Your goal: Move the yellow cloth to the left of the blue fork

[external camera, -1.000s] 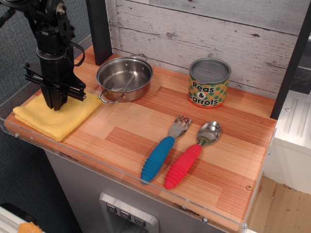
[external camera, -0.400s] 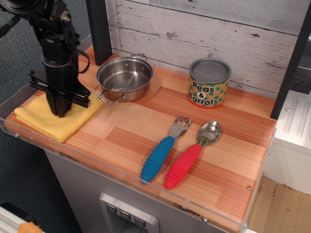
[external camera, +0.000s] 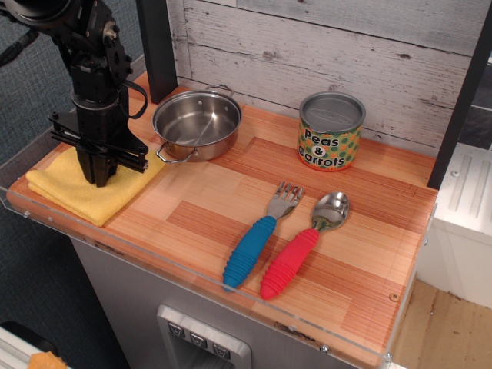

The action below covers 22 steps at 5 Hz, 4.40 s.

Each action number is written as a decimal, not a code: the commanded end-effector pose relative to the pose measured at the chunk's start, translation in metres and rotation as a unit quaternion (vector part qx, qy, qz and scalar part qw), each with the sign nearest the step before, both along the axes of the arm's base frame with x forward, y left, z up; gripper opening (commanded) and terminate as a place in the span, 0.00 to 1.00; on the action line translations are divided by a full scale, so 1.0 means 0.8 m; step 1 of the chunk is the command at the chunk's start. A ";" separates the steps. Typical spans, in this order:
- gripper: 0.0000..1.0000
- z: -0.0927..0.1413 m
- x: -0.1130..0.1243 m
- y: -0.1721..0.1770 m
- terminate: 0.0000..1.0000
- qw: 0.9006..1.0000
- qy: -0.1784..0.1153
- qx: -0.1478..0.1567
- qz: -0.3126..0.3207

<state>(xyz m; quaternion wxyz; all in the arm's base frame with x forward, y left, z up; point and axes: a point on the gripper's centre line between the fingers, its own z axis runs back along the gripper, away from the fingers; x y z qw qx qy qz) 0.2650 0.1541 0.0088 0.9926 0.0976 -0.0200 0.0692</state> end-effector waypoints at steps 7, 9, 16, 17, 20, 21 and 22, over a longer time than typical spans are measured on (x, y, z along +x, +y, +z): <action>0.00 0.030 0.016 -0.117 0.00 0.997 -0.030 -0.067 -0.008; 0.00 0.029 0.019 -0.129 0.00 0.997 -0.023 -0.071 0.000; 1.00 0.083 0.029 -0.138 0.00 0.996 -0.054 -0.063 -0.018; 1.00 0.096 0.043 -0.152 0.00 0.993 -0.075 -0.074 -0.048; 1.00 0.108 0.052 -0.231 0.00 0.985 -0.078 -0.083 -0.132; 1.00 0.108 0.045 -0.252 0.00 0.982 -0.078 -0.084 -0.151; 1.00 0.110 0.034 -0.278 0.00 0.977 -0.081 -0.086 -0.176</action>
